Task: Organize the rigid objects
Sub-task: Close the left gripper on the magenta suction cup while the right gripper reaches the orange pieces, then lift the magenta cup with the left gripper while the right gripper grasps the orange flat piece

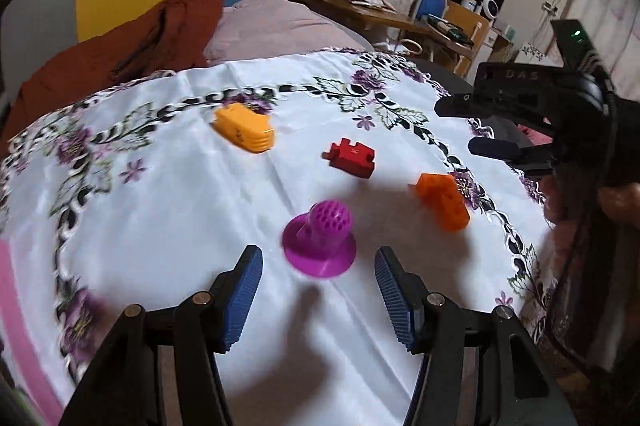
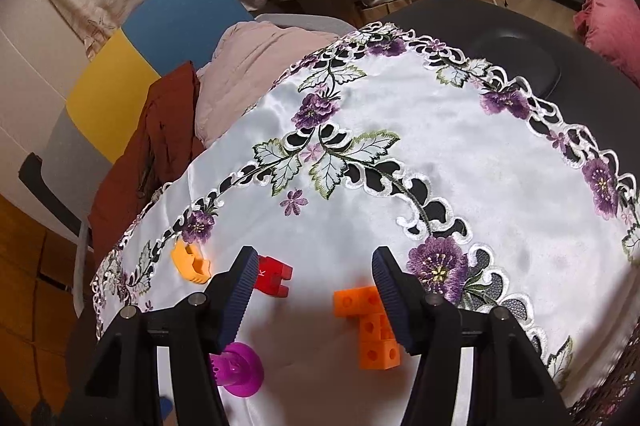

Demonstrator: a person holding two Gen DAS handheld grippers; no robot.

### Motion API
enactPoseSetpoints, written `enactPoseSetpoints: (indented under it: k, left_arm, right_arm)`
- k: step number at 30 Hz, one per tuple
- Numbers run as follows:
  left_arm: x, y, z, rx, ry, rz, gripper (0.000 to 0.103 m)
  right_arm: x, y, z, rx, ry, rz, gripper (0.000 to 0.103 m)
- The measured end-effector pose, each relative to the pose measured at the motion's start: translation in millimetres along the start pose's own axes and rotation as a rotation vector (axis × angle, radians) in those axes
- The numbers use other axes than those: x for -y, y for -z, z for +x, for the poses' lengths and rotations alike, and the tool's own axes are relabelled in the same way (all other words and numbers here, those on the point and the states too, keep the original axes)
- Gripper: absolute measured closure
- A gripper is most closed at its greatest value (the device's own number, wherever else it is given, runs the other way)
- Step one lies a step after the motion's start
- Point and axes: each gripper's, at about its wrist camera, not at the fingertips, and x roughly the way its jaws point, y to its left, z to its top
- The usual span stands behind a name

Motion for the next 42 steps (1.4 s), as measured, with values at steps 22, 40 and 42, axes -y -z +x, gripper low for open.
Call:
enactPoseSetpoints:
  k: [22,40,42]
  left_arm:
    - [-2.0,1.9,8.4,0.05,-0.009,0.001,0.069]
    - [-63.7,83.2,-39.7,0.043,-0.135,-0.153,0.069]
    - [-65.3,84.2,-40.2,0.05,-0.124,-0.158,0.069]
  right_arm:
    - [-6.7,3.1,10.9,-0.05,-0.014,-0.033,0.043]
    - [-54.2,26.9,26.7,-0.145,-0.039,-0.276,0.043]
    - [-70.1,32.2,30.7,-0.166,-0.049,-0.336,0.043]
